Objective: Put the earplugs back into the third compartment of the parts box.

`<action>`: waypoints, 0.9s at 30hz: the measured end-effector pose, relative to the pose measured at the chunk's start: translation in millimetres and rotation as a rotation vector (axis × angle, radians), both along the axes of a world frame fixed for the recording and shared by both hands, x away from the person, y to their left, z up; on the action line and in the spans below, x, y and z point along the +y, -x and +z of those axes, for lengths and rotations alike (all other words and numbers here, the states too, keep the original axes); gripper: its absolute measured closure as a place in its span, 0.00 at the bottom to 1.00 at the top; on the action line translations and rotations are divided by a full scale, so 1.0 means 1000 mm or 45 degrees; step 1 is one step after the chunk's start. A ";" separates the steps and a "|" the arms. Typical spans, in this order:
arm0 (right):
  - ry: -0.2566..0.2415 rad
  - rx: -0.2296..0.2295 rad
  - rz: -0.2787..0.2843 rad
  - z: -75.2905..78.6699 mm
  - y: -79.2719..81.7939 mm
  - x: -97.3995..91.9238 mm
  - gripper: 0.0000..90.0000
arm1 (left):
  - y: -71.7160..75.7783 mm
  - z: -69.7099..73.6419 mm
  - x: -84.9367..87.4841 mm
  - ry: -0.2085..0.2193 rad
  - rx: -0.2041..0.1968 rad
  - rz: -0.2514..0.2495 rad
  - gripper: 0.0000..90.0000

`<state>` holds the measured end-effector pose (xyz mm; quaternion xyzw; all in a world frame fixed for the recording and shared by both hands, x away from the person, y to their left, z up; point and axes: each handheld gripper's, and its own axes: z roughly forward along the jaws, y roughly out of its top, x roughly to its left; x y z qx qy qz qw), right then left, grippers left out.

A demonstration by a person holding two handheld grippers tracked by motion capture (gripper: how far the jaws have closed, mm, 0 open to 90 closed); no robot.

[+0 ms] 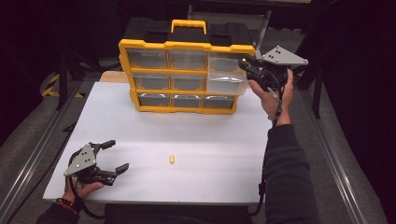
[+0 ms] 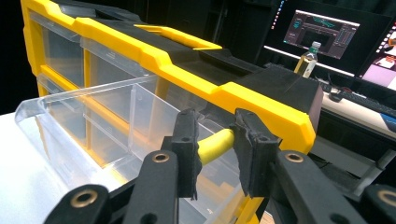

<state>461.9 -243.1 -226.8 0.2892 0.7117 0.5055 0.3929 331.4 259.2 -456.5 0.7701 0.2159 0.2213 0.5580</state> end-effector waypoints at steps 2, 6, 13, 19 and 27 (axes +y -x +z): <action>-0.003 0.004 -0.004 -0.001 -0.001 0.000 0.78 | 0.000 0.000 0.000 0.000 0.001 -0.001 0.08; 0.006 0.004 -0.017 -0.001 -0.002 0.002 0.77 | 0.000 0.000 0.000 -0.002 0.001 -0.003 0.08; 0.005 0.004 -0.035 -0.002 -0.003 0.002 0.73 | 0.000 0.000 0.000 -0.001 0.000 -0.004 0.08; -0.022 -0.003 -0.053 -0.002 0.000 0.000 0.64 | 0.000 0.000 0.000 -0.001 0.002 -0.006 0.08; -0.051 -0.063 -0.038 -0.002 0.016 -0.002 0.54 | 0.000 0.000 -0.001 -0.001 0.006 -0.005 0.08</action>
